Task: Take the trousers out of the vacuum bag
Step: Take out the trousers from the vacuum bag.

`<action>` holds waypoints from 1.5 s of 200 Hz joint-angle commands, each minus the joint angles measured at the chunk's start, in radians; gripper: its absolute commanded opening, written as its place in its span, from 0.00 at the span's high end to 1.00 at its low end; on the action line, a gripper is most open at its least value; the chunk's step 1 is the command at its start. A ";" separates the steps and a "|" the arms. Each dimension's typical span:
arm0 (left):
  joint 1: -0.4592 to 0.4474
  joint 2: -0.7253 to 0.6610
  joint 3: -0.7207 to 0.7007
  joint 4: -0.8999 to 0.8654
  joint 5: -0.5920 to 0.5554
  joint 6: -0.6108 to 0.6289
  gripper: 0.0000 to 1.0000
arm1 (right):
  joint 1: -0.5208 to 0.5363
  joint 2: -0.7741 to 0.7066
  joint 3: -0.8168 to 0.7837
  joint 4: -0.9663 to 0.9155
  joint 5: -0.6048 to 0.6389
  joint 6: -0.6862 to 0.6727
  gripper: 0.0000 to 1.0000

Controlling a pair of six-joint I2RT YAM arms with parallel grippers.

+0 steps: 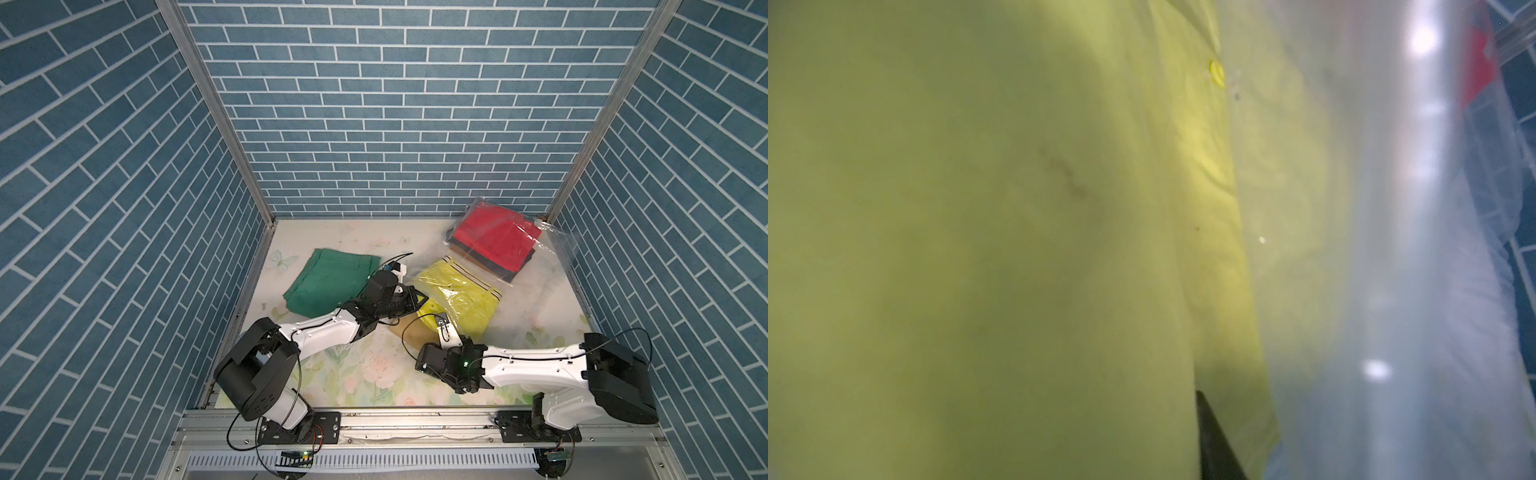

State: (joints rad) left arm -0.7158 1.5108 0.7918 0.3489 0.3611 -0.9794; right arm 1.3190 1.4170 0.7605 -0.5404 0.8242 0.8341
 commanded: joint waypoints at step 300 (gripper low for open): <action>0.020 -0.589 -0.097 -0.159 0.088 0.129 1.00 | 0.000 -0.554 0.184 0.012 -0.514 -0.533 0.97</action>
State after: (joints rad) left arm -0.7101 0.9970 0.6632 0.2668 0.4923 -0.8913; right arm 1.3174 0.8730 0.8600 -0.5236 0.4164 0.3309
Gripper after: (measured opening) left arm 0.124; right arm 0.136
